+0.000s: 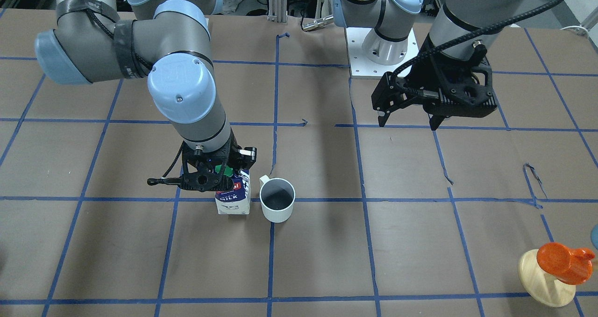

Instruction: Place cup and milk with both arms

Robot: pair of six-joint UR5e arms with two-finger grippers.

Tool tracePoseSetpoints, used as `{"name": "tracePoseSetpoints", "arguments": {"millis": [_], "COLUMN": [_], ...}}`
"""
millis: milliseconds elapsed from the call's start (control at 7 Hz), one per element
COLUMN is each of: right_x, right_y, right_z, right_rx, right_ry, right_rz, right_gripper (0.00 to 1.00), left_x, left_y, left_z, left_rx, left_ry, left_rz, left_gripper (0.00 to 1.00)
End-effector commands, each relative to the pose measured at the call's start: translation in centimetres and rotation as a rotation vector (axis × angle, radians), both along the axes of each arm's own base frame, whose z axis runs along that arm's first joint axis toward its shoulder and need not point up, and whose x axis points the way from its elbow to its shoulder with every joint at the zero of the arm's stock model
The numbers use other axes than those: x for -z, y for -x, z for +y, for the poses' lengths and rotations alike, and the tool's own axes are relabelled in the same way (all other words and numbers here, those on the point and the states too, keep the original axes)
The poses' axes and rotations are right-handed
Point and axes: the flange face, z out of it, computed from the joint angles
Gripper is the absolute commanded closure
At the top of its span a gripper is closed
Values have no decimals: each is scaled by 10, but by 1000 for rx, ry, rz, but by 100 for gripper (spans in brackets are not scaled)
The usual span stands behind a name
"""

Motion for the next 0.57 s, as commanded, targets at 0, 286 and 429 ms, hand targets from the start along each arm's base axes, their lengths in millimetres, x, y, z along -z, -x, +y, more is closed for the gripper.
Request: {"name": "tracePoseSetpoints", "arguments": {"millis": [0,286,429], "right_x": [11,-21,-64], "right_y": [-2,6,18], "right_z": [4,1,10], "right_rx": [-8,2,18], "right_ry": [6,64,124], "right_rz": [0,6,-6], "right_gripper": [44,0,0], "left_x": [0,0,-1], "left_y": [0,1,0], "left_z": [0,0,0], "left_rx": [1,2,1], "left_ry": [-1,-1,2], "left_rz": [0,-5,-2], "left_gripper": [0,0,0]}}
